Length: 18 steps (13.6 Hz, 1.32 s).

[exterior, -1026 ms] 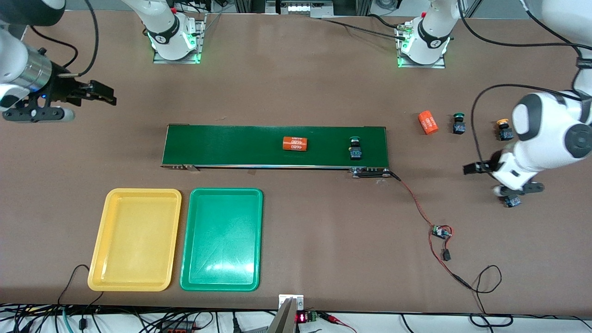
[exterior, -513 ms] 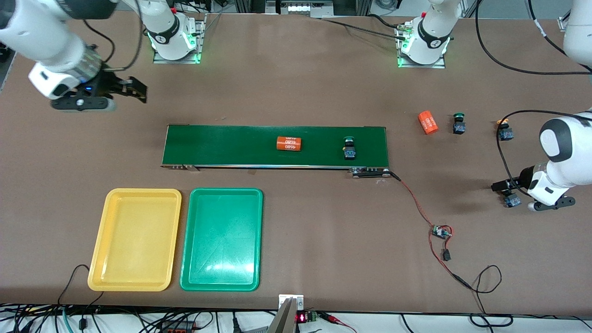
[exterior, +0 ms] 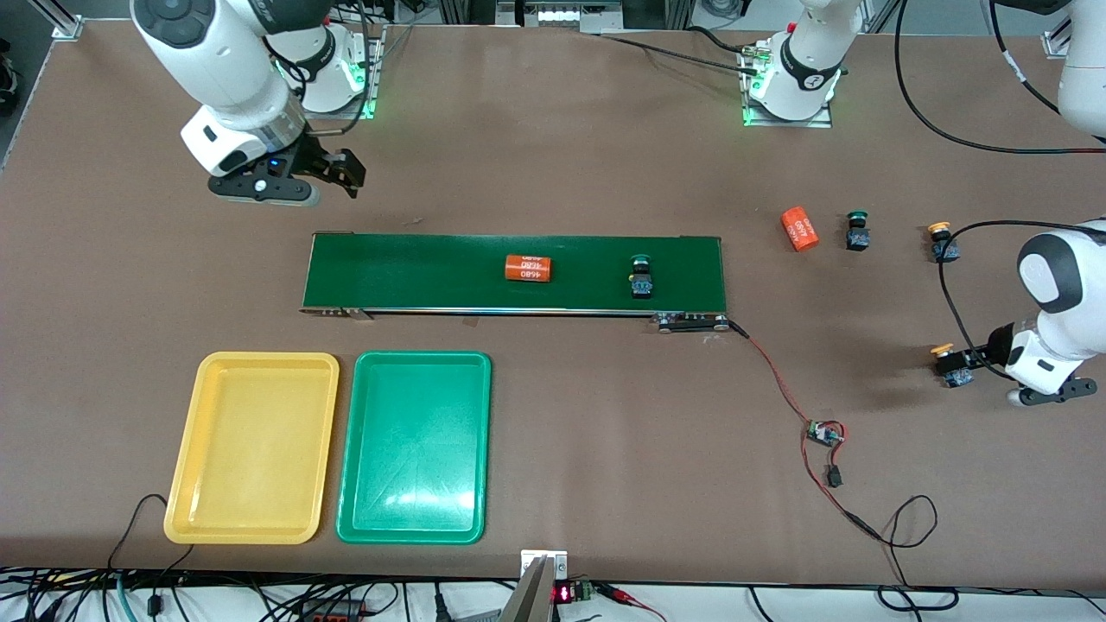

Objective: Sort buttons by color to trays
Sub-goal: 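Grasp another push button with the left gripper while the right gripper approaches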

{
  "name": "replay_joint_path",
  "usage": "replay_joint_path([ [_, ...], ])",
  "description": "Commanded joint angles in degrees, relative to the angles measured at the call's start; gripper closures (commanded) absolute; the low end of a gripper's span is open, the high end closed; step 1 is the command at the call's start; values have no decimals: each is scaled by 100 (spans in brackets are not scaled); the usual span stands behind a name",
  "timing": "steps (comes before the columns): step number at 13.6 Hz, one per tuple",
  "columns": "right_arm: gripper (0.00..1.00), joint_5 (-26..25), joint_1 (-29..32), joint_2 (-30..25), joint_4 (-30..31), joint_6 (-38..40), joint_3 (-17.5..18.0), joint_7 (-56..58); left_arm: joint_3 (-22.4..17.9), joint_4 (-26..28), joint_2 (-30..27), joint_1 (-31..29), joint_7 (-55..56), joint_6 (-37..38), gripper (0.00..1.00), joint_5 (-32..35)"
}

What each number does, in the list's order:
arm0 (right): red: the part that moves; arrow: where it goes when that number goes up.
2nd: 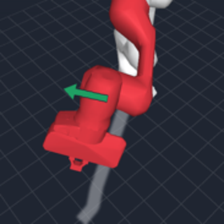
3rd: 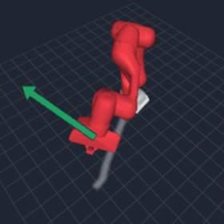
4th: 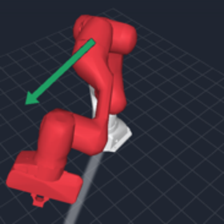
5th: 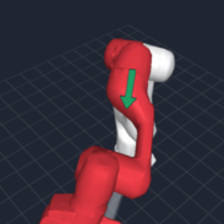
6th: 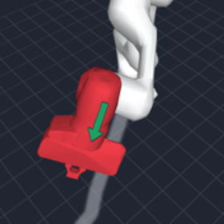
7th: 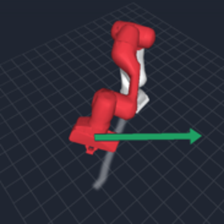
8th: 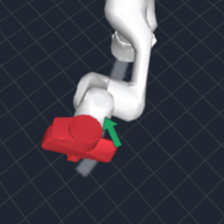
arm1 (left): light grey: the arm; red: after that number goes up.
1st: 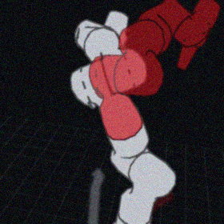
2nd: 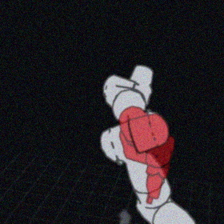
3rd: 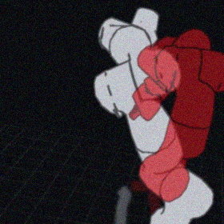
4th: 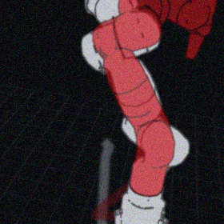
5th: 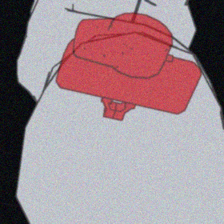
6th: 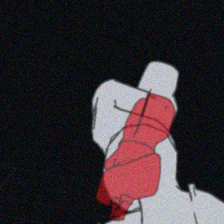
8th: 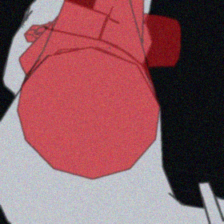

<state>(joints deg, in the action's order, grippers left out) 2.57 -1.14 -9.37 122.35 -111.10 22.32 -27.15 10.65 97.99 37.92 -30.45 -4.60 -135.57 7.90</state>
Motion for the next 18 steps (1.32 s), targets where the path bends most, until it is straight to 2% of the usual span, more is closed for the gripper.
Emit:
replay_joint_path([
  [1,0,104,62,276,-27,-349,387,-622,34,-122,181,-92,-242,-232,0,63],
  [5,0,235,44,681,-54,-956,756,-1055,42,-52,277,-101,-278,-565,1,63],
  [9,0,200,44,998,-54,-1352,1178,-854,86,-52,392,-57,-278,-812,10,63],
  [10,0,209,44,1007,-54,-1387,1248,-661,104,-52,392,-49,-269,-822,18,63],
  [11,0,209,52,1025,-54,-1396,1266,-425,113,-52,400,-48,-278,-822,31,63],
  [12,0,218,61,1033,-54,-1397,1267,-196,121,-52,392,-48,-278,-813,45,63],
  [13,0,218,61,1042,-54,-1388,1267,-107,130,-52,392,-40,-269,-813,63,54],
  [14,0,218,61,1095,-54,-1396,1275,-106,130,-52,383,-5,-278,-804,75,54],
  [17,0,209,35,1261,-54,-1527,1345,-167,130,-60,322,57,-698,-743,98,107],
  [18,0,218,35,1340,-54,-1598,1363,-202,122,-78,304,127,-813,-725,99,115],
])
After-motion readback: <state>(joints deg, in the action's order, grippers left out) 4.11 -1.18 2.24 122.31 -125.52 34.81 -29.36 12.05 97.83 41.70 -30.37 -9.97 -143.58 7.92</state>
